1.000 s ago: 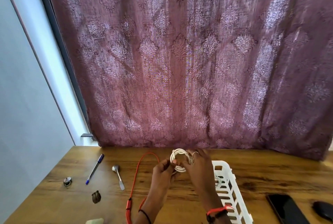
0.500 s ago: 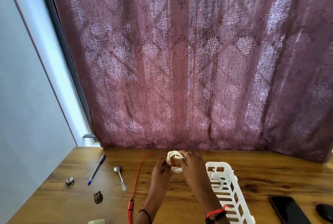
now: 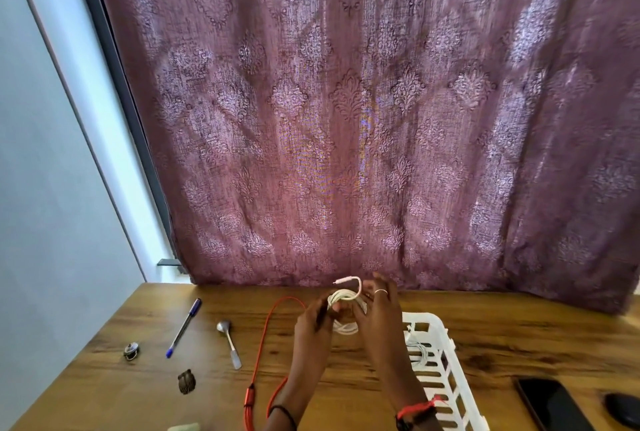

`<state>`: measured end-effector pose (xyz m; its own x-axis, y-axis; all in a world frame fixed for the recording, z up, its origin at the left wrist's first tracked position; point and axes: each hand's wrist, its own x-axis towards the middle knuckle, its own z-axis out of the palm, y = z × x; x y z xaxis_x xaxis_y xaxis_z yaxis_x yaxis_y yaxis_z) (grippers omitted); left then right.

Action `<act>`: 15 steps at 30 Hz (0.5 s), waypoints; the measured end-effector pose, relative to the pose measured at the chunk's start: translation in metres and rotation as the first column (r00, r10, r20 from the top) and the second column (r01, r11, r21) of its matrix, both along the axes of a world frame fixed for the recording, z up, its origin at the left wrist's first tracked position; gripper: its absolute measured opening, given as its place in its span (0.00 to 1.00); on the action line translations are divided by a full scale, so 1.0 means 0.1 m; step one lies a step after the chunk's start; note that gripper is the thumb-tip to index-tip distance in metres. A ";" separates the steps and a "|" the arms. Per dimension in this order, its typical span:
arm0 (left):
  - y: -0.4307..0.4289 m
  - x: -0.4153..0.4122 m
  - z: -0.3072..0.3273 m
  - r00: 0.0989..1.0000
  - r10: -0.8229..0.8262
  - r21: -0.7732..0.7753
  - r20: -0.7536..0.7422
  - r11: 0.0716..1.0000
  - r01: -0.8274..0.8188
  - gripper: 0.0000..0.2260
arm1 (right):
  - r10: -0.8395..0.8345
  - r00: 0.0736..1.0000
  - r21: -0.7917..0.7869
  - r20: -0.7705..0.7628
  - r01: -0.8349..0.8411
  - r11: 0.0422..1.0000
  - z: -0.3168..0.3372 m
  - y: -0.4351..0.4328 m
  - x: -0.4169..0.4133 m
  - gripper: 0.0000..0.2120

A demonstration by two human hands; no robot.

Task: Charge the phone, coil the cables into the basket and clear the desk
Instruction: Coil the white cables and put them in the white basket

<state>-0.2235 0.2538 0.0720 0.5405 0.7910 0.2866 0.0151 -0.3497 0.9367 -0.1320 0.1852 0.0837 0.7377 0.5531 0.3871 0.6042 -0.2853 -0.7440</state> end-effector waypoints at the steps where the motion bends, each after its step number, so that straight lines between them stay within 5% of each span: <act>1: -0.01 0.01 0.01 1.000 0.005 -0.011 0.015 1.000 -0.005 0.07 | -0.013 1.000 0.013 -0.004 0.013 1.000 -0.01 0.01 0.00 0.18; 10: -0.04 0.02 0.02 0.998 -0.013 -0.007 0.055 1.000 0.014 0.09 | -0.101 0.963 -0.058 0.251 0.119 0.991 -0.05 -0.02 -0.01 0.08; 15: 0.01 0.07 -0.02 0.996 0.085 0.041 0.028 0.995 -0.086 0.10 | -0.069 0.994 -0.117 0.084 0.079 0.990 -0.11 0.03 -0.06 0.10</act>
